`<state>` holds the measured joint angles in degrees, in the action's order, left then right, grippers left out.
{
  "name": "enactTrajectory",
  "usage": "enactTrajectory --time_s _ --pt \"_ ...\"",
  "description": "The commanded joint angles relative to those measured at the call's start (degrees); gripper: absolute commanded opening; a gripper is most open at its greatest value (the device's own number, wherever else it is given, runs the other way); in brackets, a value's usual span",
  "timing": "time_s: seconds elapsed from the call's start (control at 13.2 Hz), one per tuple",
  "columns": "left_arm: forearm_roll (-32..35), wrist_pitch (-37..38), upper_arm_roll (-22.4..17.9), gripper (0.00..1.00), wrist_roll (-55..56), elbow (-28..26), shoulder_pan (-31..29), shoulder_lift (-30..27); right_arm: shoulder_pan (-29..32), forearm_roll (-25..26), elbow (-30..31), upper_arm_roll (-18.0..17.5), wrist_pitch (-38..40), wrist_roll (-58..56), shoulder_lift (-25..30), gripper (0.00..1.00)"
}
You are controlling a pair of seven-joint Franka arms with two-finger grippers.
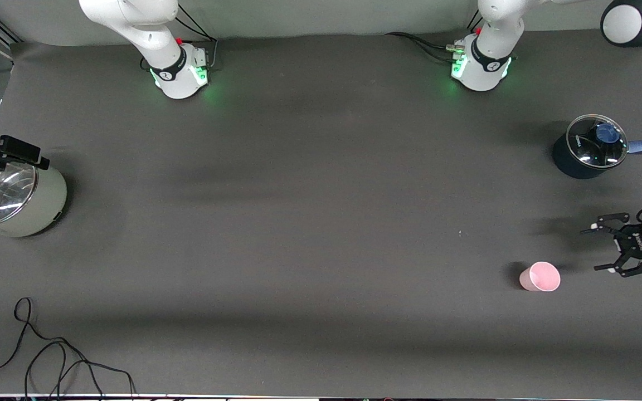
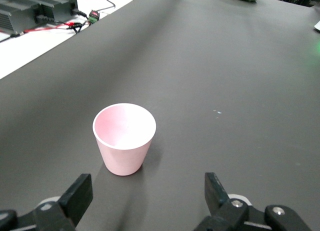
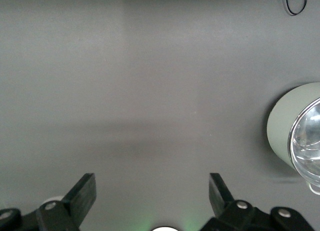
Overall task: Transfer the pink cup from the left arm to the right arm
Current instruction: 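Move the left gripper down toward the pink cup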
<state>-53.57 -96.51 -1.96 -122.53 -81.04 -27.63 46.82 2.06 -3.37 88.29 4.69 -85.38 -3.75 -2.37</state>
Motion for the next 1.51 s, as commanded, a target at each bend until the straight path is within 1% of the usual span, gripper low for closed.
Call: enactTrajectory --time_s 0.0,0.3,0.76,1.06,1.44 --pt "-4.5 -0.1 0.6 1.00 -6.1 2.0 -0.4 4.1 -0.2 -0.8 -0.8 0.2 0.6 -1.0 -0.4 1.00" --pt "-9.3 -1.9 0.8 1.00 -13.0 1.9 -0.4 8.1 -0.2 -0.8 -0.8 0.2 0.6 -0.9 -0.4 1.00" --pt "-15.5 -1.9 1.0 1.00 -19.1 1.9 -0.4 12.3 -0.2 -0.8 -0.8 0.2 0.6 -0.9 -0.4 1.00" --pt "-17.6 -1.6 1.5 1.00 -21.3 1.9 -0.8 14.1 -0.2 -0.8 -0.8 0.2 0.6 -0.8 -0.4 1.00" --pt "-18.8 -1.5 4.1 1.00 -22.0 1.8 -2.3 15.6 -0.2 -0.8 -0.8 0.2 0.6 -0.8 -0.4 1.00"
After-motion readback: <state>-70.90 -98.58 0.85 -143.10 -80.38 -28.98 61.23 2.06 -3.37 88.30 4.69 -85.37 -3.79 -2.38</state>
